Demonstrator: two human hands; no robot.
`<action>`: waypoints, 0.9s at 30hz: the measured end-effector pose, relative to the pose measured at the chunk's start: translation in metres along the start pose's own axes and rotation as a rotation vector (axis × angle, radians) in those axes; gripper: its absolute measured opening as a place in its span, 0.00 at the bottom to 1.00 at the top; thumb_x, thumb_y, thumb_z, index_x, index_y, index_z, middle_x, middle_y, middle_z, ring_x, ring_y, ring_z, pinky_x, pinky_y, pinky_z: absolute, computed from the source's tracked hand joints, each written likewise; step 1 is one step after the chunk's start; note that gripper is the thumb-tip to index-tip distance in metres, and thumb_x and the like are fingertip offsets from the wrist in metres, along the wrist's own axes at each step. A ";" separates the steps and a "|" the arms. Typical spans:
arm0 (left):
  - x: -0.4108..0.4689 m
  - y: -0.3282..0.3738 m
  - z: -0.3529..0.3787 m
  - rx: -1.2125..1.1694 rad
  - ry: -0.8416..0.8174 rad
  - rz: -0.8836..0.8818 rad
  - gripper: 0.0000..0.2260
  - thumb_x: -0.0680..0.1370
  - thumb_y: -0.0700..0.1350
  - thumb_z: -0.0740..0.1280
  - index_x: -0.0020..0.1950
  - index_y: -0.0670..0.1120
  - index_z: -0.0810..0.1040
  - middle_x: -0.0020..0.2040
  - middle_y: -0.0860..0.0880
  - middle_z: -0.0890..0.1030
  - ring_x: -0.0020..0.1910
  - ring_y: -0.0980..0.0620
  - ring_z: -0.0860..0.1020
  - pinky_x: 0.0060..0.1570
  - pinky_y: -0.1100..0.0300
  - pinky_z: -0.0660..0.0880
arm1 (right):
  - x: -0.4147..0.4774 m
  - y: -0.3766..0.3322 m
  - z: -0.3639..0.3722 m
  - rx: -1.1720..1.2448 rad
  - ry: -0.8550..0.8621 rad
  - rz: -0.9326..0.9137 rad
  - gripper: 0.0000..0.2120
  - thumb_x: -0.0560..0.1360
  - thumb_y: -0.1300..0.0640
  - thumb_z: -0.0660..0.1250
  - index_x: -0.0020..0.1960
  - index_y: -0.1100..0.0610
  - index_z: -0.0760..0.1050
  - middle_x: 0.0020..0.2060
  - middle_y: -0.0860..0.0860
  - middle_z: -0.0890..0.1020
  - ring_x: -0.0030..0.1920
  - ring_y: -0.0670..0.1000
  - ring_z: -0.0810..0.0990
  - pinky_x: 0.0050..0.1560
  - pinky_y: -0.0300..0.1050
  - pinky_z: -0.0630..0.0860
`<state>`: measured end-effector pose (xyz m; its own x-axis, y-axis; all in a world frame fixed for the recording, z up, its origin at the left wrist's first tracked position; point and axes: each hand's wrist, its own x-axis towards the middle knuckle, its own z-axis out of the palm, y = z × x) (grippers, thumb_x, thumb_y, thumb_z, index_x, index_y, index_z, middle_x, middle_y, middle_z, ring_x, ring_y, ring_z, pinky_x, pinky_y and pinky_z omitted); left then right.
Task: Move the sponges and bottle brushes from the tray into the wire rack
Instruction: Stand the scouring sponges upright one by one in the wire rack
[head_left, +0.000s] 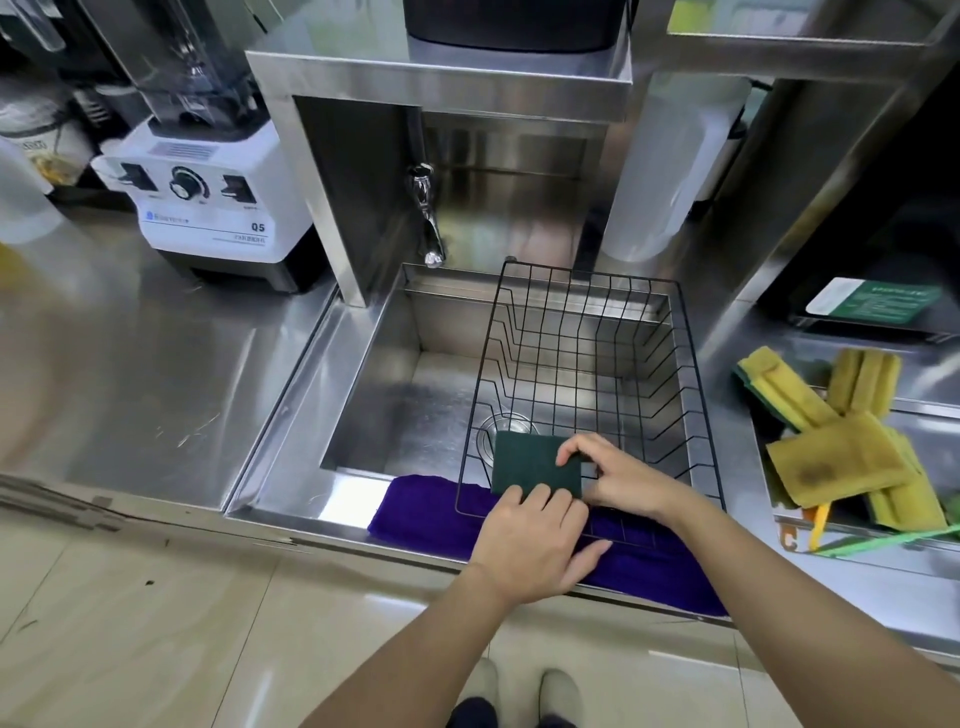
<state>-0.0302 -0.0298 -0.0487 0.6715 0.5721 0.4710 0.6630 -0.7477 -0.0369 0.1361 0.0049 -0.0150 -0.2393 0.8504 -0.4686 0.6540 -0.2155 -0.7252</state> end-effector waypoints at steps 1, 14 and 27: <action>0.000 0.000 0.000 -0.003 -0.004 -0.001 0.18 0.78 0.59 0.58 0.39 0.46 0.74 0.34 0.49 0.74 0.32 0.49 0.71 0.31 0.57 0.67 | -0.003 0.000 -0.002 0.029 -0.006 0.008 0.19 0.70 0.69 0.64 0.51 0.46 0.71 0.59 0.47 0.67 0.52 0.48 0.73 0.48 0.39 0.71; 0.029 0.048 -0.004 -0.033 -0.227 0.026 0.21 0.76 0.60 0.56 0.48 0.44 0.77 0.43 0.46 0.79 0.43 0.47 0.74 0.50 0.50 0.70 | -0.044 -0.006 -0.024 -0.277 0.200 0.046 0.22 0.76 0.64 0.61 0.68 0.53 0.70 0.70 0.51 0.67 0.69 0.52 0.67 0.69 0.45 0.65; 0.051 0.074 0.015 -0.063 -0.229 0.152 0.17 0.76 0.54 0.56 0.45 0.43 0.77 0.38 0.46 0.79 0.35 0.46 0.77 0.32 0.55 0.72 | -0.130 0.070 -0.102 -0.081 1.118 0.586 0.24 0.75 0.55 0.65 0.67 0.62 0.63 0.64 0.60 0.66 0.53 0.65 0.77 0.50 0.55 0.73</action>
<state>0.0580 -0.0515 -0.0407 0.8234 0.5080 0.2530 0.5322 -0.8459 -0.0338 0.2867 -0.0716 0.0464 0.8102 0.5862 0.0020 0.5076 -0.6999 -0.5024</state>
